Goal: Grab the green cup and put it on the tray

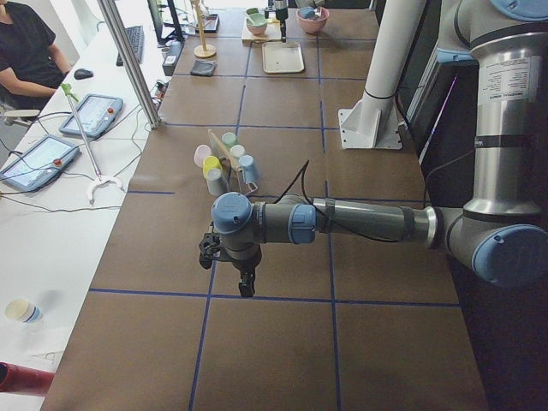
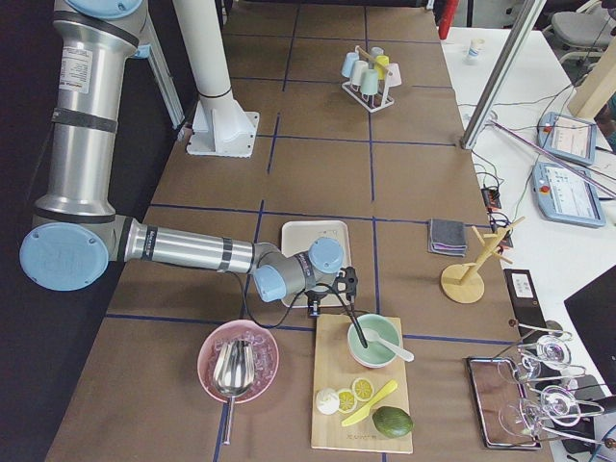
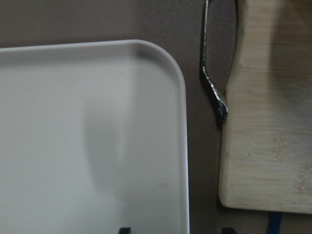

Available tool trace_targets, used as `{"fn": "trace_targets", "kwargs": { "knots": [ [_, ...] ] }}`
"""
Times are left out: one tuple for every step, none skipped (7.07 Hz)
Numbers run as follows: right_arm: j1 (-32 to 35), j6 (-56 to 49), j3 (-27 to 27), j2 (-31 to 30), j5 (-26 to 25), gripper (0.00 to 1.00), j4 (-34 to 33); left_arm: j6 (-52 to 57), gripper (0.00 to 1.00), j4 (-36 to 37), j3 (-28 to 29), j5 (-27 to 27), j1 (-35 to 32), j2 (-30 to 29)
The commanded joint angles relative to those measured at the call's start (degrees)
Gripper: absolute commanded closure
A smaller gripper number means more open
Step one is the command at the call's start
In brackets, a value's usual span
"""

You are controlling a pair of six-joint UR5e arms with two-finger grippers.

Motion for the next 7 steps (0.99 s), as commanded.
{"fn": "trace_targets", "kwargs": {
  "knots": [
    [-0.6,-0.1,-1.1,0.2,-0.1,0.35,0.1,0.0,0.0,0.0,-0.4,0.0,-0.1,0.0],
    [-0.6,-0.1,-1.2,0.3,-0.1,0.41,0.0,0.0,0.0,0.0,-0.4,0.0,-0.1,0.0],
    [-0.6,-0.1,-1.4,0.4,-0.2,0.5,0.1,0.0,0.0,0.0,-0.4,0.0,0.0,0.0],
    [-0.6,-0.1,-1.7,0.5,-0.2,0.55,0.1,0.0,0.0,0.0,-0.3,0.1,-0.1,0.0],
    [-0.6,-0.1,-1.9,0.5,-0.1,0.59,0.1,0.0,0.0,0.0,-0.4,0.1,-0.1,0.1],
    [-0.7,-0.2,-2.5,0.6,-0.1,0.59,0.1,0.0,0.0,0.0,-0.3,0.1,-0.1,0.1],
    [-0.6,-0.1,-2.5,0.7,0.0,0.6,0.1,0.0,0.0,0.0,-0.4,0.1,-0.1,0.1]
  ]
}}
